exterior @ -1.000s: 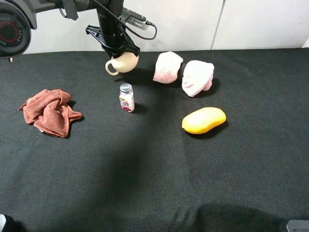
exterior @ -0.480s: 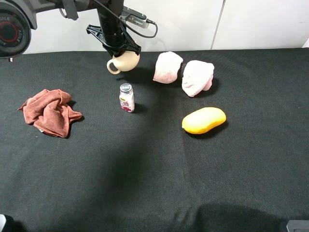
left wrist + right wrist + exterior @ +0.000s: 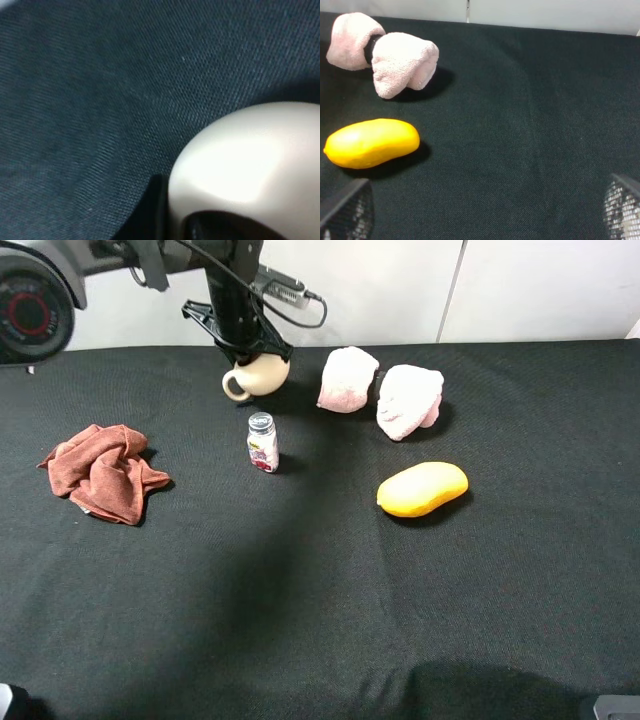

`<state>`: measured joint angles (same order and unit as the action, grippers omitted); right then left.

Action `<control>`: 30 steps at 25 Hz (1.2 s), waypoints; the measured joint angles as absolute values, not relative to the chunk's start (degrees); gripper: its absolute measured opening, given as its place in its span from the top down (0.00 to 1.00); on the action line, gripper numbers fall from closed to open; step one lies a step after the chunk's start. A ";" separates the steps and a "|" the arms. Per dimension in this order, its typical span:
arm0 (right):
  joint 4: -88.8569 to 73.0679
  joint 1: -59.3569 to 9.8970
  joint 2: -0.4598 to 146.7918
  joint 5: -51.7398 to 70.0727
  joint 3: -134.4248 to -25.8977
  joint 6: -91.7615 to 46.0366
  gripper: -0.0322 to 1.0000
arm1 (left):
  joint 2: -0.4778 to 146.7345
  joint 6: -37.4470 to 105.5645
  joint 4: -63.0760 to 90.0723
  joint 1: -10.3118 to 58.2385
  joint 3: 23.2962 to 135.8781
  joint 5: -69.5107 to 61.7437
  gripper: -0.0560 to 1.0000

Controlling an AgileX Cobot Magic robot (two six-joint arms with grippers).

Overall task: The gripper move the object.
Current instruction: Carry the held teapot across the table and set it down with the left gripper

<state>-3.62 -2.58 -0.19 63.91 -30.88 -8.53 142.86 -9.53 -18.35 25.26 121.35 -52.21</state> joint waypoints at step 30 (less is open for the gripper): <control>-3.62 -2.58 -0.19 63.97 -30.88 -8.53 0.30 | 143.48 -9.68 -18.79 25.49 121.66 -50.77 0.54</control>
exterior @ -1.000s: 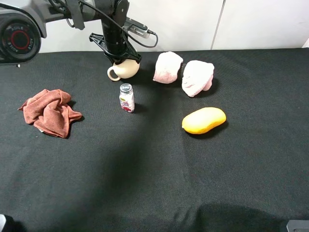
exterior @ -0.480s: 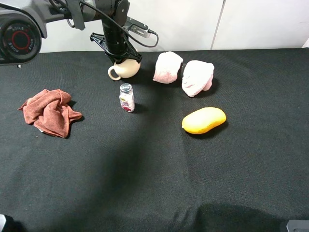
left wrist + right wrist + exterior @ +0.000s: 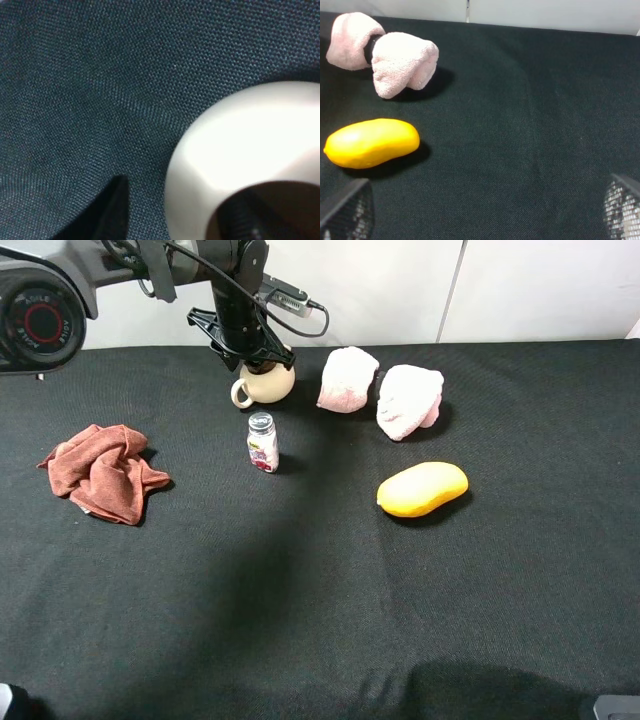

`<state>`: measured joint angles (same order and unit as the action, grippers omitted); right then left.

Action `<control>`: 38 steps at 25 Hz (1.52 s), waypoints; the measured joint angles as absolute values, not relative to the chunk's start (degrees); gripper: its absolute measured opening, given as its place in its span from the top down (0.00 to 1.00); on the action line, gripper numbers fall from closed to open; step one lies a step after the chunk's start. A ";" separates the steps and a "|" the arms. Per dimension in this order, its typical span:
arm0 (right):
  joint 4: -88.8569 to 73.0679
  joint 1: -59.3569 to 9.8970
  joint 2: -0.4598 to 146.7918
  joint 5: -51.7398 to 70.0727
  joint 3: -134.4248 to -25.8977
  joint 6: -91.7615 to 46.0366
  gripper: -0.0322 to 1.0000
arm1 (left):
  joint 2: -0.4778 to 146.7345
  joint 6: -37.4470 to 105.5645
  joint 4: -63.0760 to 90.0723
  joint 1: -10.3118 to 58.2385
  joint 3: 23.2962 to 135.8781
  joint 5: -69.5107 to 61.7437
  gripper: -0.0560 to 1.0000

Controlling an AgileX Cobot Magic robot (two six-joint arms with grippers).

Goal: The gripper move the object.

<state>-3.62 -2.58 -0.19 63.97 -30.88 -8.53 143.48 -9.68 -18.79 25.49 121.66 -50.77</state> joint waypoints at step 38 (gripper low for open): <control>-3.62 -2.58 -0.19 63.98 -30.88 -8.53 0.30 | 143.48 -14.56 -17.03 25.49 129.34 -58.48 0.31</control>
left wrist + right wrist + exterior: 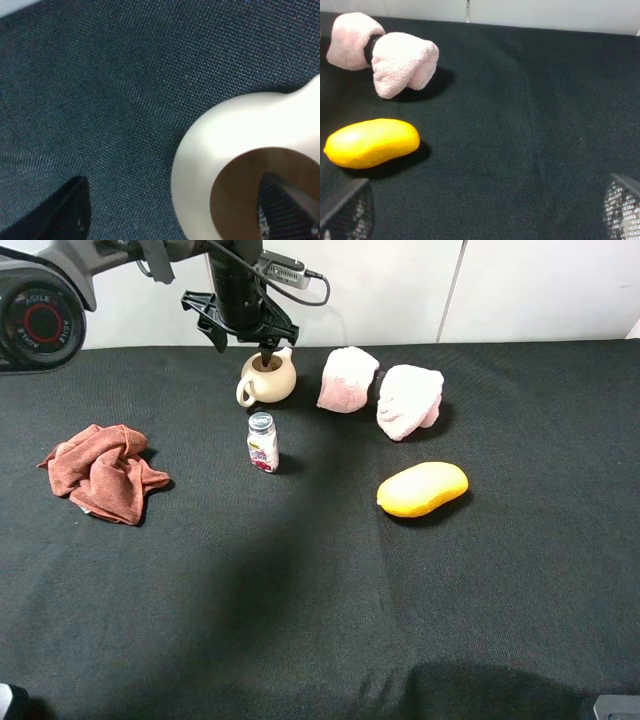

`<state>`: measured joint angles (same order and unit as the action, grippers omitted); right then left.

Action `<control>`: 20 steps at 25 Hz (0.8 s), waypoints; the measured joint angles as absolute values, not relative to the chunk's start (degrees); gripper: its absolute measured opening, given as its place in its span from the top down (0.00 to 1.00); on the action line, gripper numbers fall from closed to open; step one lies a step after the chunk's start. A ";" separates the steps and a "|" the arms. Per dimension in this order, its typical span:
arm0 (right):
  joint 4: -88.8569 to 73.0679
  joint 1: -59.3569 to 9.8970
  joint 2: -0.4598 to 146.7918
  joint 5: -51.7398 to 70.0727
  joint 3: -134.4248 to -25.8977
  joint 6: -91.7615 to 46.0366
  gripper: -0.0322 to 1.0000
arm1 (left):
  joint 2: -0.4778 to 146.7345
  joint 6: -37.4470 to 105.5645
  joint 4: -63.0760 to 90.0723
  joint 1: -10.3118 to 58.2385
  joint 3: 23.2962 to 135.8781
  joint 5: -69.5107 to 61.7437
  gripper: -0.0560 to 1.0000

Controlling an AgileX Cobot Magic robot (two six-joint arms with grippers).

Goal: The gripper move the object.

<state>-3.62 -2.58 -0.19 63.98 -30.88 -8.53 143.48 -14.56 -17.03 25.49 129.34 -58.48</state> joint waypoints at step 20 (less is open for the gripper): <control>-3.62 -2.58 -0.19 63.92 -30.88 -8.53 0.30 | 138.50 -14.63 -10.82 26.96 134.31 -63.37 0.31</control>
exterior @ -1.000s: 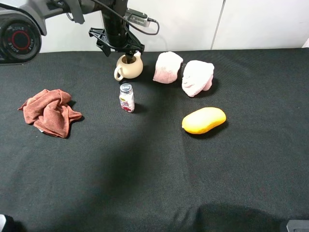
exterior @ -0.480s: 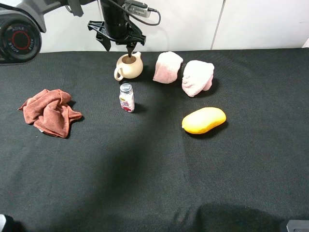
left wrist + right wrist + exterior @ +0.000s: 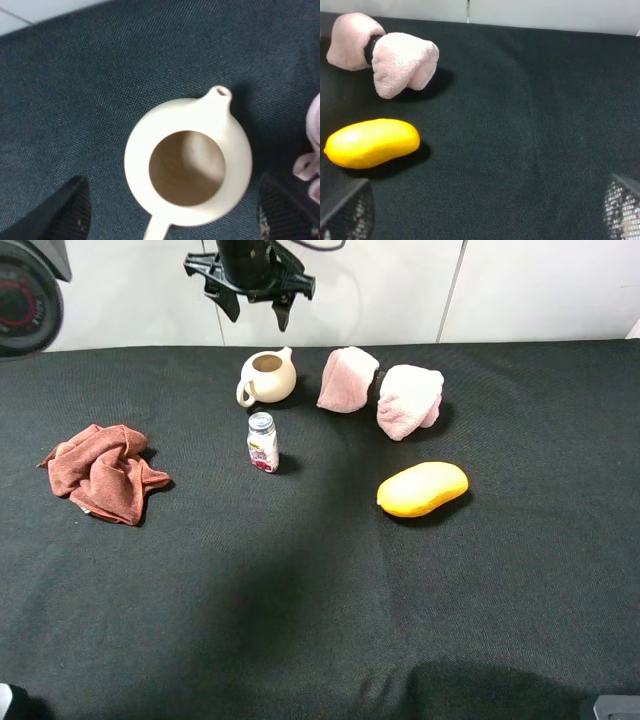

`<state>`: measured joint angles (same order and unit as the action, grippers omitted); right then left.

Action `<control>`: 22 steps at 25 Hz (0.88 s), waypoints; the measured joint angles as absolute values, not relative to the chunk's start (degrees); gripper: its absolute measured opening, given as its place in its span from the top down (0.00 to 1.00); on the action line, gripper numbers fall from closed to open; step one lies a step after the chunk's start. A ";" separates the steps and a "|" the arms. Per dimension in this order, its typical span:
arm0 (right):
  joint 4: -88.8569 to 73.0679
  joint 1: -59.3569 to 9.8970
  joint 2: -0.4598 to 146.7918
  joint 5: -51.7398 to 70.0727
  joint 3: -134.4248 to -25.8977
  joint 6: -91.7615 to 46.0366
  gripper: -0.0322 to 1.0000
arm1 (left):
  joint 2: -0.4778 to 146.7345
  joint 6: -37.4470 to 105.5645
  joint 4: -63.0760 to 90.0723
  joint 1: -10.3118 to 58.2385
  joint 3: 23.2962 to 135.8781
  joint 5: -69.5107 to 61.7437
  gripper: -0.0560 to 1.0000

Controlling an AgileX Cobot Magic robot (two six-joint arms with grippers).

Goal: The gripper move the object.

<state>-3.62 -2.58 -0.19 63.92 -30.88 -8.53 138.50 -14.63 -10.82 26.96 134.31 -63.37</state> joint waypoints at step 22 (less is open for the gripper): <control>-3.62 -2.58 -0.19 63.99 -30.88 -8.53 0.30 | 127.25 -14.40 -11.12 31.47 132.88 -67.14 0.31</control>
<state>-3.62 -2.58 -0.19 63.99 -30.88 -8.53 127.25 -14.40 -11.12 31.47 132.88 -67.14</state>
